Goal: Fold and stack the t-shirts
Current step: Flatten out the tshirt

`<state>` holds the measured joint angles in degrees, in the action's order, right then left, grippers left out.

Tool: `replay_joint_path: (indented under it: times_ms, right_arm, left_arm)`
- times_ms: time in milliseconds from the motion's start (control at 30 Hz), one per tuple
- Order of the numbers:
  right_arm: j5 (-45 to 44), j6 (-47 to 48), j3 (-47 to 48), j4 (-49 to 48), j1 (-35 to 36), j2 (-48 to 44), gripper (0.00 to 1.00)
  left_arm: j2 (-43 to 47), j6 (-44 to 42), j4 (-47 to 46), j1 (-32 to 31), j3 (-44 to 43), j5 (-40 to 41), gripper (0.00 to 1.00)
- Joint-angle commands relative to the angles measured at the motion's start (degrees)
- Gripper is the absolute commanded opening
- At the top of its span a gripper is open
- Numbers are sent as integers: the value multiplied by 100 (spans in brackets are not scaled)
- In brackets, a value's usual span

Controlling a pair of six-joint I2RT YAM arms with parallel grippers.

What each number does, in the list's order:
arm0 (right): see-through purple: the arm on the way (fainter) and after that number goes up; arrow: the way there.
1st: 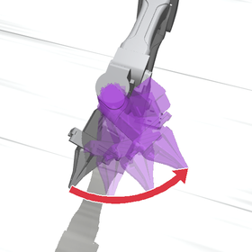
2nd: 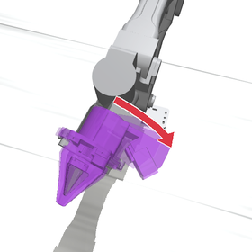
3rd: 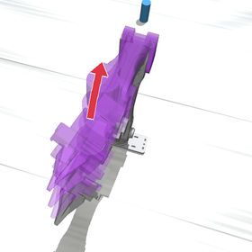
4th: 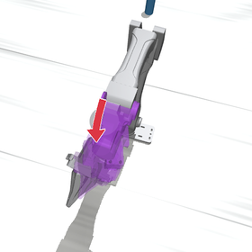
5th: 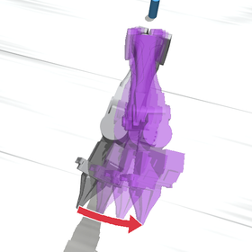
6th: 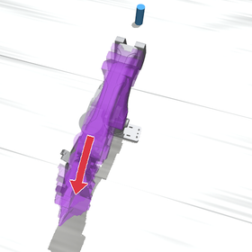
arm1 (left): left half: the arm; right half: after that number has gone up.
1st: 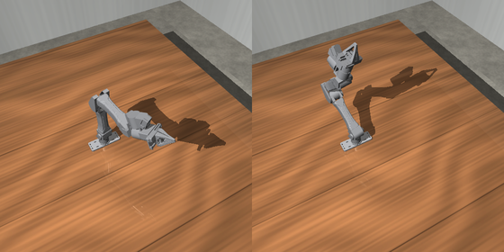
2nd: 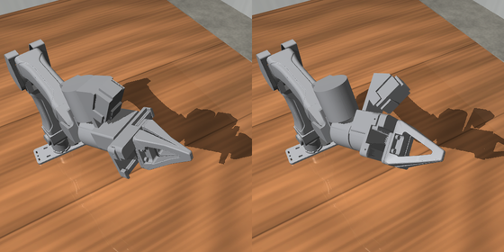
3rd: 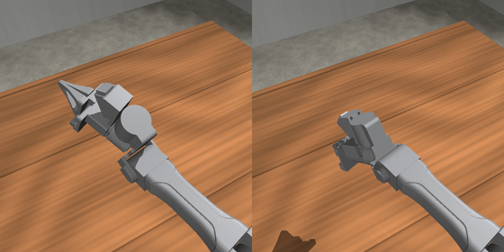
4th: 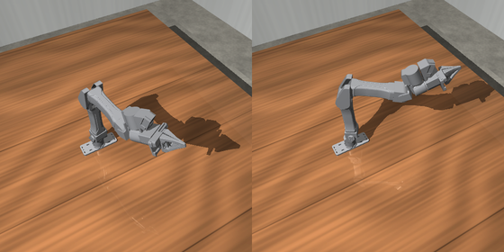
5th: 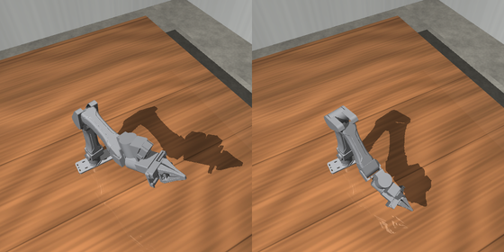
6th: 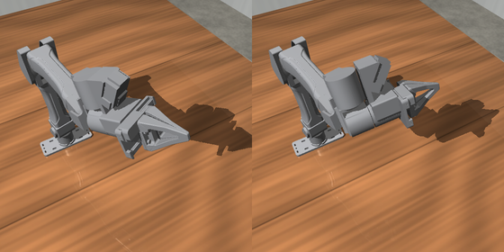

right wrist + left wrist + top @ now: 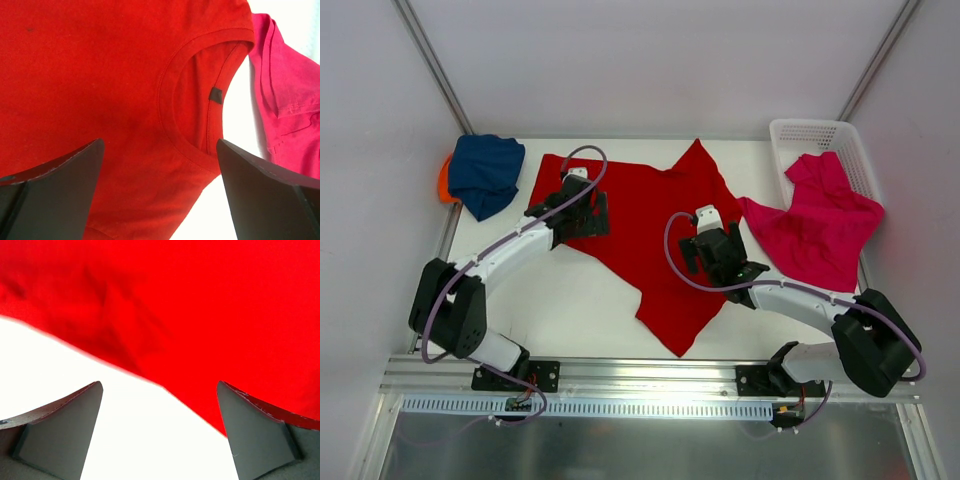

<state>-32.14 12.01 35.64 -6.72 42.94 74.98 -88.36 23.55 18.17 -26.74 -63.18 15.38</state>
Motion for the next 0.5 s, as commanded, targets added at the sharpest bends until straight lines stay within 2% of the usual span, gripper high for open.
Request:
replay_joint_path:
  times_ms: [0, 133, 467]
  right_arm:
    - [59, -137, -101, -251, -22, -54, 99]
    - [103, -181, -171, -295, -22, -89, 99]
    - [94, -190, -206, -312, -22, -71, 99]
  left_arm:
    - [475, 352, 169, -85, 674, 281, 99]
    - [767, 308, 160, -77, 1289, 457, 99]
    - [170, -516, 64, -68, 1097, 1433, 99]
